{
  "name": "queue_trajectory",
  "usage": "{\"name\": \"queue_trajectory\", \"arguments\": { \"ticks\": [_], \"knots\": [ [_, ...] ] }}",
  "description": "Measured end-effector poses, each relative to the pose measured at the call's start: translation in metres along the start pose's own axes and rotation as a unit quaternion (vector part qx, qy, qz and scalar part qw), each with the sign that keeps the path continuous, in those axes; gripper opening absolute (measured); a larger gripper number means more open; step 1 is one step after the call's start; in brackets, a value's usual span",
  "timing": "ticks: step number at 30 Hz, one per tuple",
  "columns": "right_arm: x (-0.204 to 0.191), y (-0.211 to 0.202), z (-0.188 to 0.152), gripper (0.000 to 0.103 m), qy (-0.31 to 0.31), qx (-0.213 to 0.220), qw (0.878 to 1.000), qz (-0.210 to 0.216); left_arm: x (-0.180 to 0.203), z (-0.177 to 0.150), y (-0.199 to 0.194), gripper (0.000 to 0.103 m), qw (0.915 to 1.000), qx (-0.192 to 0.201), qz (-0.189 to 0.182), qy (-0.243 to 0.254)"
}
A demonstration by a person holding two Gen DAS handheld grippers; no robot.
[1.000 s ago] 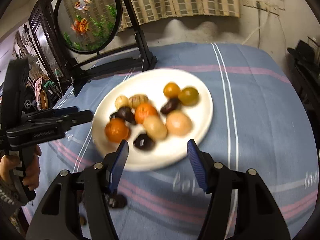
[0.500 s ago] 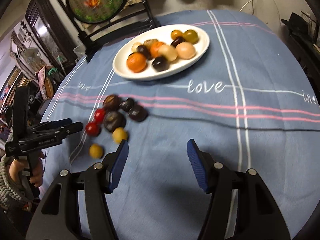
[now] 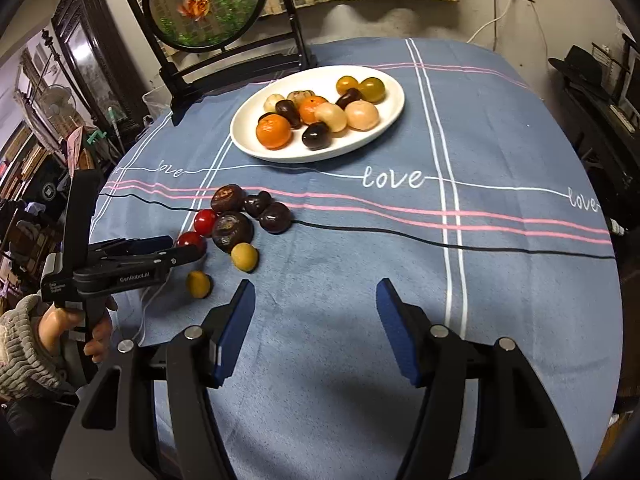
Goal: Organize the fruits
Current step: 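Lower the left gripper onto a red tomato and grasp it, then grasp a small yellow round fruit with the right gripper while the left holds the tomato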
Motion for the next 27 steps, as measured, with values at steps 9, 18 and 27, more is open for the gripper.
{"name": "queue_trajectory", "arguments": {
  "ticks": [9, 18, 27],
  "knots": [
    [-0.004, 0.003, -0.002, 0.064, -0.008, -0.009, 1.000, -0.003, 0.005, 0.004, 0.004, 0.046, 0.9999, 0.001, -0.015, 0.008],
    [-0.011, 0.011, -0.002, 0.064, -0.017, -0.018, 1.000, 0.014, 0.002, -0.001, -0.010, 0.032, 0.9999, 0.009, -0.012, 0.004],
    [-0.046, 0.052, -0.003, 0.064, -0.065, -0.049, 0.995, 0.058, -0.027, -0.019, -0.046, 0.032, 0.9992, 0.017, 0.023, -0.028]
  ]
}}
Point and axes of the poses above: each gripper's, at about its wrist camera, not at the fingertips, and y roughly the way its jaws point, x to its right, z to its top, the point moved 3 cm from there along y, roughly the way its jaws point, and after that the axes turned 10 degrees about x, right-handed, at the moved point
